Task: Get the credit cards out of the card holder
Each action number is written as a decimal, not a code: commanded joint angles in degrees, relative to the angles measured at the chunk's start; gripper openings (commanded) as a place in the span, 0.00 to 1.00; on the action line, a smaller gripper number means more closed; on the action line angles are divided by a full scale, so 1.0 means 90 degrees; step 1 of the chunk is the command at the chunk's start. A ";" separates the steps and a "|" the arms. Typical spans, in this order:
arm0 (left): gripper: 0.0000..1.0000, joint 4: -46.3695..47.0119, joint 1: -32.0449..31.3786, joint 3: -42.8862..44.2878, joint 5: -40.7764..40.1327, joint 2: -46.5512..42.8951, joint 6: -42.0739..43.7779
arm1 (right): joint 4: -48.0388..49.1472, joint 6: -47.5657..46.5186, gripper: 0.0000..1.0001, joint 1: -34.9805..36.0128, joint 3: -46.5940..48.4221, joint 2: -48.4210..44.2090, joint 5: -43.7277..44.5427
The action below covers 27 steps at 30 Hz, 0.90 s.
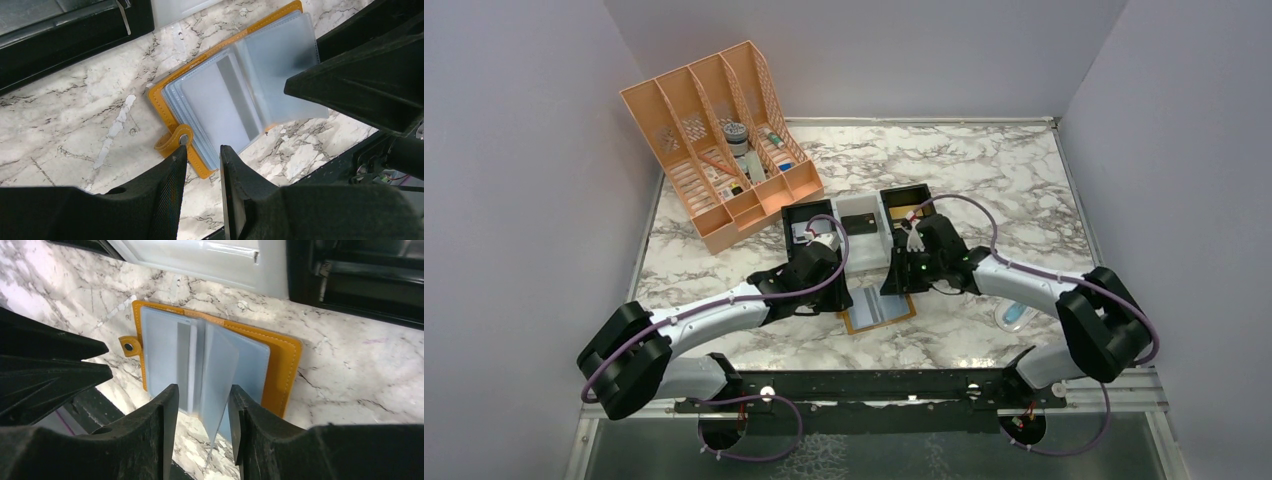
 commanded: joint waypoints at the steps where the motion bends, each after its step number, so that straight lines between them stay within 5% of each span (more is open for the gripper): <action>1: 0.34 0.0096 -0.0032 0.0012 -0.0033 -0.0099 0.0035 | -0.0472 -0.0005 0.42 -0.0002 0.0000 -0.0359 0.1149; 7: 0.33 0.0047 -0.0032 -0.0006 -0.0087 -0.0130 0.0035 | -0.1449 -0.0298 0.44 0.0002 0.0260 -0.0850 0.2718; 14: 0.34 -0.0128 -0.0036 -0.0049 -0.0530 -0.0364 -0.0152 | -0.0651 -0.0491 0.61 0.0143 0.0290 -0.1542 0.1697; 27: 0.38 -0.0796 -0.0025 -0.0447 -0.1616 -0.1731 -0.0672 | -0.0513 -0.0236 0.72 0.1875 0.1169 0.0222 0.2543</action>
